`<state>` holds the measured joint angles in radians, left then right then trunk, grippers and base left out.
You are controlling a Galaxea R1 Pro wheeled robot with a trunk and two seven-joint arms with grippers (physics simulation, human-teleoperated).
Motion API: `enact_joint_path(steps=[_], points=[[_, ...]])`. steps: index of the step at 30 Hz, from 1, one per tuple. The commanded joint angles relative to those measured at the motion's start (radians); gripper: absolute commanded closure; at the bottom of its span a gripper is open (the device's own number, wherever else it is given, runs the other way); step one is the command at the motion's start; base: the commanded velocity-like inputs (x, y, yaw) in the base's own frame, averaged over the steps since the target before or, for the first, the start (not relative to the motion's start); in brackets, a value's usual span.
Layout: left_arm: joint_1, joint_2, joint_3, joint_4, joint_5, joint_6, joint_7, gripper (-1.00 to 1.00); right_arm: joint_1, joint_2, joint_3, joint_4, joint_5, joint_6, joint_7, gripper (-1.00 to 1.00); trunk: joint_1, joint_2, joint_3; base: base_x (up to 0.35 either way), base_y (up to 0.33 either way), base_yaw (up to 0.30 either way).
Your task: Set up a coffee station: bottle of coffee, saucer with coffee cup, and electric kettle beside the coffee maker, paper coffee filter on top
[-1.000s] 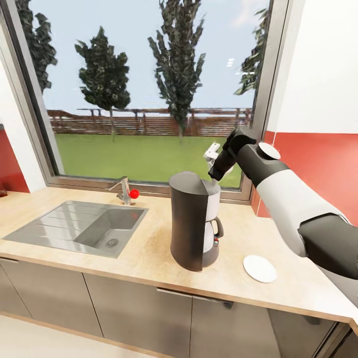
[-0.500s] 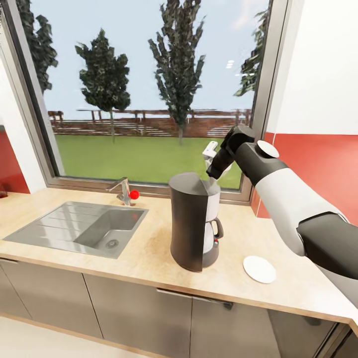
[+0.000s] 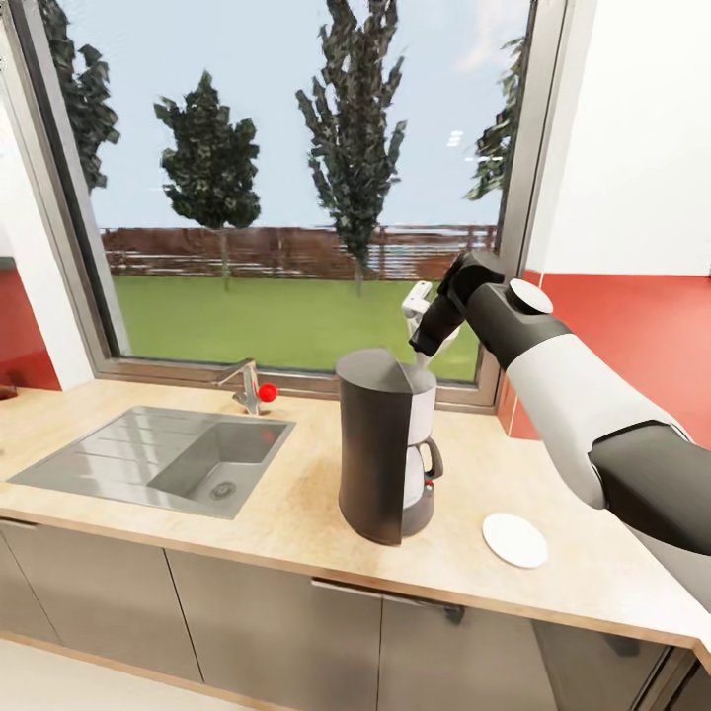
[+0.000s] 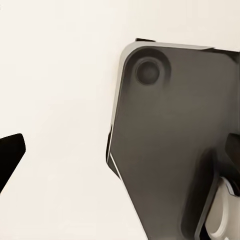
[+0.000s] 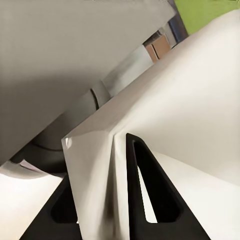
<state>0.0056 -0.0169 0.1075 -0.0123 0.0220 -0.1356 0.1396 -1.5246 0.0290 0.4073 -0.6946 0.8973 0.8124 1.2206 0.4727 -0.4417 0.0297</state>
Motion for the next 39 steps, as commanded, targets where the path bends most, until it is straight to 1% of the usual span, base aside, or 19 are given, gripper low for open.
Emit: enact_joint_path(steps=[1,7,15,27,32,39], points=[[0.001,0.000,0.005,-0.001,0.002,-0.002,0.000,-1.00,0.000,0.000,0.001,-0.001,0.006,0.009,0.007,1.00,0.000,0.000,0.001,0.000,0.000,0.000],[0.001,0.001,0.001,-0.001,0.001,-0.001,-0.010,-1.00,0.000,0.000,0.001,0.003,0.006,0.009,0.007,1.00,0.000,0.000,0.011,0.000,0.000,0.000],[0.000,-0.001,0.003,-0.002,0.001,-0.001,0.000,-1.00,0.001,0.002,0.001,0.006,0.007,0.009,0.007,1.00,0.000,0.000,0.023,-0.060,-0.052,0.007],[-0.001,-0.002,0.003,-0.002,0.001,-0.002,0.000,-1.00,0.003,0.002,0.001,0.010,0.007,0.009,0.005,1.00,0.000,0.000,0.041,-0.002,-0.001,0.102],[-0.001,-0.002,0.003,-0.002,0.002,-0.002,0.001,-1.00,0.003,0.000,0.001,0.010,0.007,0.009,0.005,1.00,0.000,0.000,0.043,0.000,-0.134,0.039],[-0.001,-0.002,0.005,-0.002,0.001,-0.002,0.001,-1.00,0.003,0.000,0.001,0.013,0.007,0.009,0.005,1.00,0.000,0.000,0.043,0.000,-0.019,0.003]])
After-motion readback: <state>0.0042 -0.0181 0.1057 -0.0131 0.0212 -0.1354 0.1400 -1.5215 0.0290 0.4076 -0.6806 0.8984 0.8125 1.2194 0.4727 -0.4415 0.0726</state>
